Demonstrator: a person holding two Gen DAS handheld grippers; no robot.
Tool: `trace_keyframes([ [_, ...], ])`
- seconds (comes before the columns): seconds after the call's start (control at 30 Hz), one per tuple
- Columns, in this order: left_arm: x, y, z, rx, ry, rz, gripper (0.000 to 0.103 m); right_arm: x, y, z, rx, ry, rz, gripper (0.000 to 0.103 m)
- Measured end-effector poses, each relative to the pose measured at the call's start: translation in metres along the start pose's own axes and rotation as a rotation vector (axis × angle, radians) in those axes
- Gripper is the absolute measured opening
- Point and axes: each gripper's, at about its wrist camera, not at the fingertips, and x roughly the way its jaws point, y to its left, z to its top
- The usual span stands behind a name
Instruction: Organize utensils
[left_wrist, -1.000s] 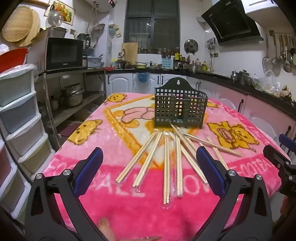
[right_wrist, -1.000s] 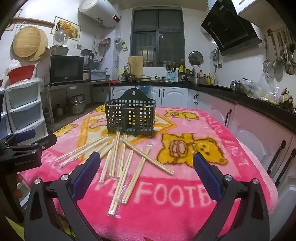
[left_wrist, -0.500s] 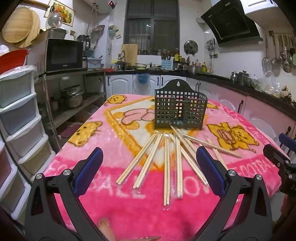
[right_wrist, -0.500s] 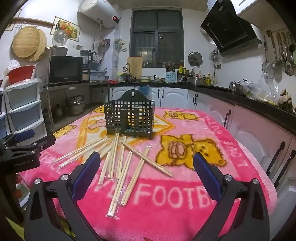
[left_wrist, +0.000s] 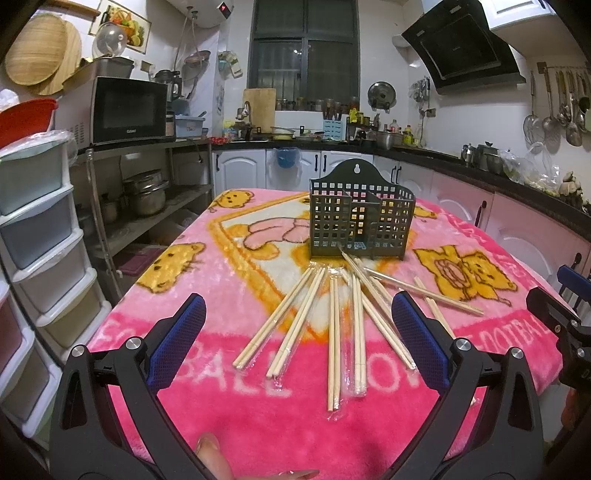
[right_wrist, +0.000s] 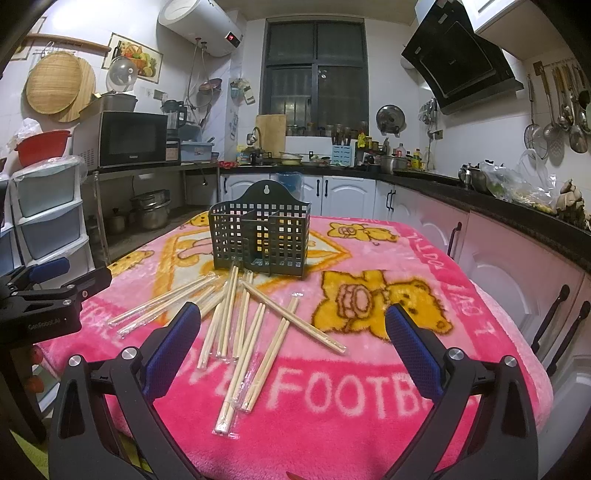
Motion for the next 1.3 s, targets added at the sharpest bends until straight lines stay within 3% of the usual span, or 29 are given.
trace_keyframes([
  [1.3,-0.002,0.001,0.012,-0.004,-0.016,-0.001,0.093,0.002,0.0,-0.003,-0.001,-0.001,0.003,0.097],
])
